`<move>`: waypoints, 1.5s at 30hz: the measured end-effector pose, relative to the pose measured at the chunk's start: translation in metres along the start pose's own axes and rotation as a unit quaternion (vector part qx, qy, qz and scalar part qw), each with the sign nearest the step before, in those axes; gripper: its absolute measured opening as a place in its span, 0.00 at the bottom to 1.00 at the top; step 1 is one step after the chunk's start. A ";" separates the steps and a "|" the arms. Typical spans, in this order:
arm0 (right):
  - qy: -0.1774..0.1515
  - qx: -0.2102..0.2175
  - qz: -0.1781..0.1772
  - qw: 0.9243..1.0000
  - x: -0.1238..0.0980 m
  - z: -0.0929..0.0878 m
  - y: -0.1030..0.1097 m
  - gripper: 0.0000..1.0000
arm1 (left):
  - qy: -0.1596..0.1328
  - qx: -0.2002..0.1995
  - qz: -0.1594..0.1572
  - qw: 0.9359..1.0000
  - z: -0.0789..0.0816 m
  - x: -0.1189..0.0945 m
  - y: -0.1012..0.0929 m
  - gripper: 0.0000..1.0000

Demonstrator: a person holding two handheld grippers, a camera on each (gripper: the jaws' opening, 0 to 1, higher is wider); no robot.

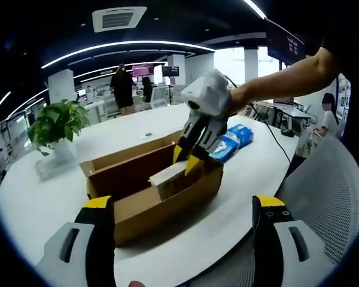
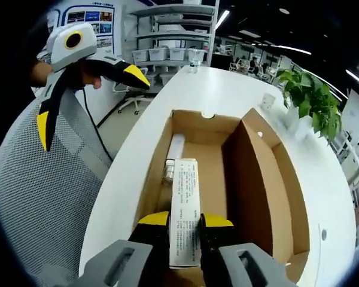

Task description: Operate the shoe box by opening the lid, removing the specified soft item, and placing it in the target area until the item is outside and the box remains undamaged.

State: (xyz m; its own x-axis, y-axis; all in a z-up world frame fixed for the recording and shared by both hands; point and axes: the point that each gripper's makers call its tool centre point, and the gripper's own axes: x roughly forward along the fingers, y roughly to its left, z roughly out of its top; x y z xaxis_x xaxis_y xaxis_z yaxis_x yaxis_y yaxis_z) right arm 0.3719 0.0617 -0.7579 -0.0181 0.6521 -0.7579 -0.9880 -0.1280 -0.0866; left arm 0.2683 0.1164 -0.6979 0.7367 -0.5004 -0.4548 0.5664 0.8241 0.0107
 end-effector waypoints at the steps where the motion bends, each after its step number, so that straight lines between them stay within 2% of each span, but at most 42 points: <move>1: -0.001 -0.001 -0.002 1.000 -0.003 0.001 -0.001 0.14 | 0.000 0.001 -0.001 1.000 0.000 0.000 0.000 0.99; 7: -0.012 -0.012 -0.017 1.000 -0.023 0.010 -0.007 0.14 | -0.001 0.002 -0.003 1.000 0.001 0.000 -0.001 0.99; 13: -0.026 -0.004 -0.019 0.999 -0.047 0.016 -0.009 0.14 | -0.004 0.002 -0.002 1.000 0.002 0.000 -0.001 0.99; 22: -0.036 -0.011 -0.046 0.998 -0.090 0.014 -0.019 0.14 | -0.001 0.005 -0.009 1.000 0.001 0.001 -0.003 0.99; 34: -0.036 -0.020 -0.085 0.996 -0.146 -0.007 -0.033 0.14 | 0.005 0.010 -0.010 1.000 0.000 0.002 -0.004 0.99; 45: -0.027 -0.016 -0.123 0.992 -0.186 -0.032 -0.051 0.15 | 0.009 0.013 -0.008 1.000 -0.002 0.002 -0.004 0.99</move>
State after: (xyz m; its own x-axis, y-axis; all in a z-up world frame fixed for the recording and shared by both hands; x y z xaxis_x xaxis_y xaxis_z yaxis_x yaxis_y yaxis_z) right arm 0.4304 -0.0767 -0.6335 0.2137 0.7049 -0.6764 -0.9582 0.0164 -0.2856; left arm 0.2668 0.1127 -0.7001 0.7206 -0.5089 -0.4708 0.5877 0.8087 0.0255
